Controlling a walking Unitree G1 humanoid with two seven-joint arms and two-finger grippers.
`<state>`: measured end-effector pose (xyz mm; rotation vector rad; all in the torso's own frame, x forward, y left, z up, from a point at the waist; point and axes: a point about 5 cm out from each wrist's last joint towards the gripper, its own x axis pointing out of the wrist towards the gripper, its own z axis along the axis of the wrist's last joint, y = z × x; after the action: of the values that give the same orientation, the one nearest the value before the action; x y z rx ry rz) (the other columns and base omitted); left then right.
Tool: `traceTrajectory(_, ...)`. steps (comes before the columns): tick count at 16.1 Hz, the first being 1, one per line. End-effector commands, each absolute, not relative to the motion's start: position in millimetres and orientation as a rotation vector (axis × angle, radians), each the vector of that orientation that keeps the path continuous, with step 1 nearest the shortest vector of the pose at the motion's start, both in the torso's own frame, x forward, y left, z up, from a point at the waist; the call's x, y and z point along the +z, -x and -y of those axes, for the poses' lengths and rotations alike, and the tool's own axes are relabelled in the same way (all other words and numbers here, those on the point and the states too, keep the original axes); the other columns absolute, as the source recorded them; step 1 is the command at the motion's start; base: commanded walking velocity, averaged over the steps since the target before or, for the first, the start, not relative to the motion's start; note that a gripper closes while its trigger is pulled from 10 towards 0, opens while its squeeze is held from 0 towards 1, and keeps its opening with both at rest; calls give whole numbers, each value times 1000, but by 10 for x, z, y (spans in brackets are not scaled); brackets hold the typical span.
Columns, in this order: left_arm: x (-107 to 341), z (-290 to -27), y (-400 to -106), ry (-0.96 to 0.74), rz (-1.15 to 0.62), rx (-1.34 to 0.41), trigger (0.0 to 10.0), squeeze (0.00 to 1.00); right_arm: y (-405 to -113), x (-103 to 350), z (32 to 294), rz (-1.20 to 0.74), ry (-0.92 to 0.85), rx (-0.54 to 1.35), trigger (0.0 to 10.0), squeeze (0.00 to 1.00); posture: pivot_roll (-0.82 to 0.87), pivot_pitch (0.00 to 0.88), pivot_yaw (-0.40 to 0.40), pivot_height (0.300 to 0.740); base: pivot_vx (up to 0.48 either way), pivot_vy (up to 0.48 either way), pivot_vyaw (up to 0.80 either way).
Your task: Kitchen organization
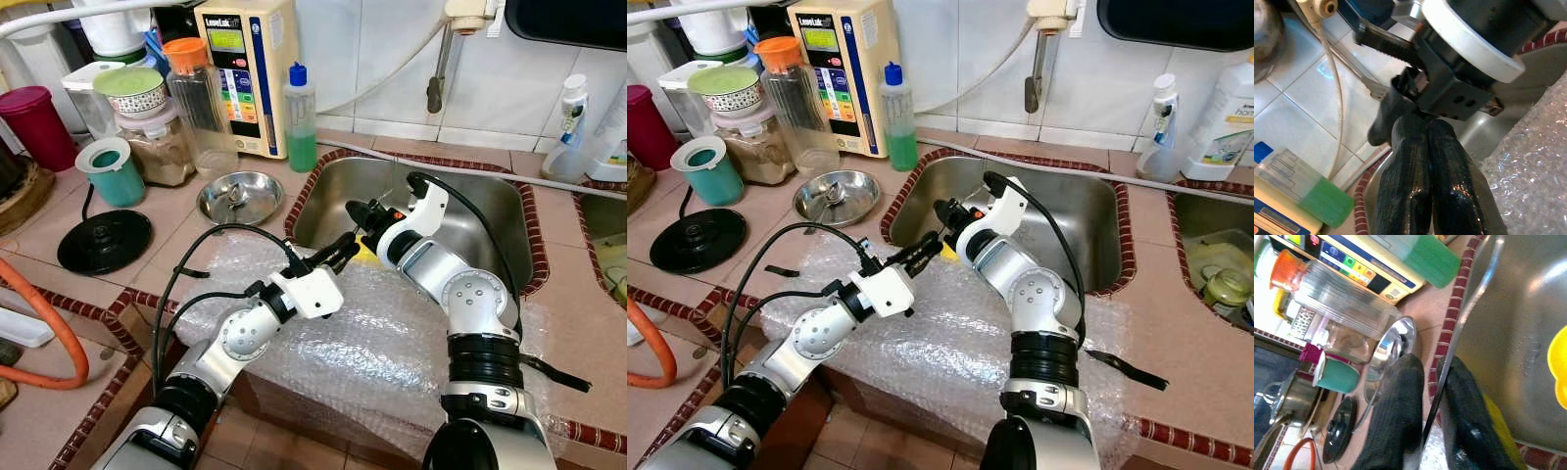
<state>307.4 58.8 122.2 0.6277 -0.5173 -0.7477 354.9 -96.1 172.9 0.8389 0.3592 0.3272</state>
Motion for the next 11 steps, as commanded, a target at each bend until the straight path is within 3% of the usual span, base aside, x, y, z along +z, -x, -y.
traceTrajectory(1, 1344, -608, -3106, -633, 568, -732, 3725, 0, -3583, 1716, 1046, -350, -792, 267, 0, 0, -2, 0, 88, 740, 0, 0, 0)
traceTrajectory(2, 1365, -600, -3107, -630, 574, -732, 4392, 0, -3590, 1719, 1057, -343, -784, 261, 0, 0, 0, 0, 89, 740, 0, 0, 0)
traceTrajectory(3, 1409, -573, -3107, -615, 583, -738, 10000, 0, -3602, 1726, 1077, -332, -770, 250, 0, 0, -1, 0, 90, 740, 0, 0, 0)
traceTrajectory(5, 1459, -520, -3096, -568, 583, -759, 10000, 0, -3622, 1730, 1108, -317, -750, 235, 0, 0, 8, 0, 88, 740, 0, 0, 0)
traceTrajectory(6, 1475, -496, -3086, -531, 576, -776, 10000, 1000, -3640, 1733, 1125, -307, -737, 226, 0, 0, 8, 0, 88, 740, 0, 0, 0)
traceTrajectory(11, 1502, -506, -3078, -478, 553, -789, 10000, 1000, -3719, 1752, 1227, -256, -615, 202, 0, 0, 23, 0, 90, 740, 0, 0, 0)
